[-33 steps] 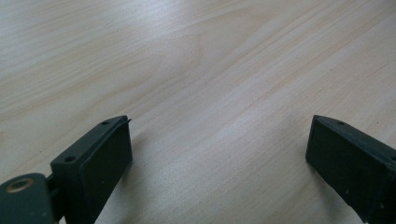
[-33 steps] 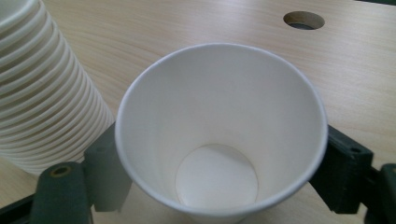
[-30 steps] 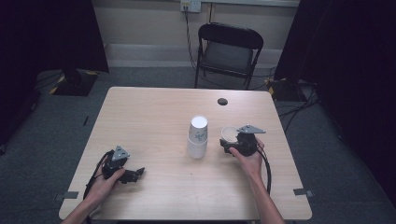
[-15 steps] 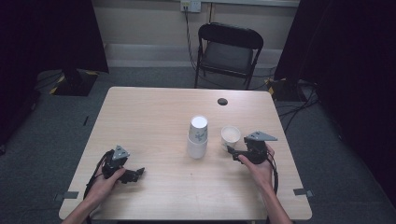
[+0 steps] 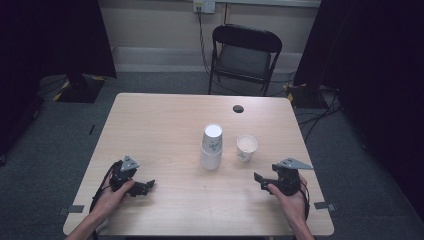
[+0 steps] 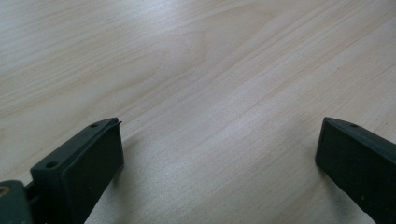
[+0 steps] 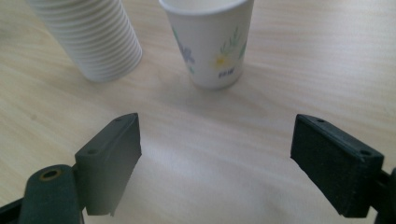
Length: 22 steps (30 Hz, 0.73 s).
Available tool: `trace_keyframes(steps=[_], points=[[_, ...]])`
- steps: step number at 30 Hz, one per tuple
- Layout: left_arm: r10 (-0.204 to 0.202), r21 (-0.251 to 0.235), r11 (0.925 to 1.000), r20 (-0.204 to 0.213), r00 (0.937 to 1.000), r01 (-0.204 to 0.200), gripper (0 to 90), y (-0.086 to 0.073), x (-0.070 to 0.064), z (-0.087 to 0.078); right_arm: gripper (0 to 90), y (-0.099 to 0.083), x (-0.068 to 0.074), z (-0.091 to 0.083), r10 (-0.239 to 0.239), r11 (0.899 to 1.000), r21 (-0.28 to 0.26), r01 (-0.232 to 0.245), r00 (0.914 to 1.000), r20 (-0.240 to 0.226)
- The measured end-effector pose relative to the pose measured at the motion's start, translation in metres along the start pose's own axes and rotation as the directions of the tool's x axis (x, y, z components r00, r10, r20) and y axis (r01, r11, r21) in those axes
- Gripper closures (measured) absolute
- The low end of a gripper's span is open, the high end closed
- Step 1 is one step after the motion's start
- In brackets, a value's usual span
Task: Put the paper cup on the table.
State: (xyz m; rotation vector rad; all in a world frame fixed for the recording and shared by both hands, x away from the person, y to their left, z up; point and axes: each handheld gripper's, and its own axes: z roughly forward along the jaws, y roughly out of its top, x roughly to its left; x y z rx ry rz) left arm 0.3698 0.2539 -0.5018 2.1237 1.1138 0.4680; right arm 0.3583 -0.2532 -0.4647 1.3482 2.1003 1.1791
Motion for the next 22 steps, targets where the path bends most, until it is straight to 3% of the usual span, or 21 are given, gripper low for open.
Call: trace_keyframes(steps=[3,7,10,13,15,22], points=[[0.000,0.000,1.0000,0.000,1.0000,0.000,0.2,0.000,0.000,0.000,15.7,-0.013,0.002,0.001,-0.009,0.998,0.066,0.007,0.9998,0.018],[0.000,0.000,1.0000,0.000,1.0000,0.000,0.2,0.000,0.000,0.000,15.6,-0.025,0.004,0.003,-0.039,0.993,0.109,0.035,0.9986,0.034],[0.000,0.000,1.0000,0.000,1.0000,0.000,0.2,0.000,0.000,0.000,15.0,-0.028,0.006,0.005,-0.063,0.992,0.114,0.056,0.9967,0.052],[0.001,0.001,1.0000,0.000,1.0000,-0.001,0.2,0.000,0.000,0.000,14.1,-0.032,0.009,0.009,-0.046,0.989,0.141,0.034,0.9953,0.085],[0.001,0.000,1.0000,0.000,1.0000,-0.001,0.2,0.000,0.000,0.000,13.9,-0.035,0.013,0.010,-0.068,0.988,0.144,0.051,0.9913,0.113],[0.001,0.001,1.0000,0.000,1.0000,-0.001,0.2,0.000,0.000,0.000,13.7,-0.037,0.015,0.011,-0.072,0.991,0.125,0.057,0.9903,0.119]])
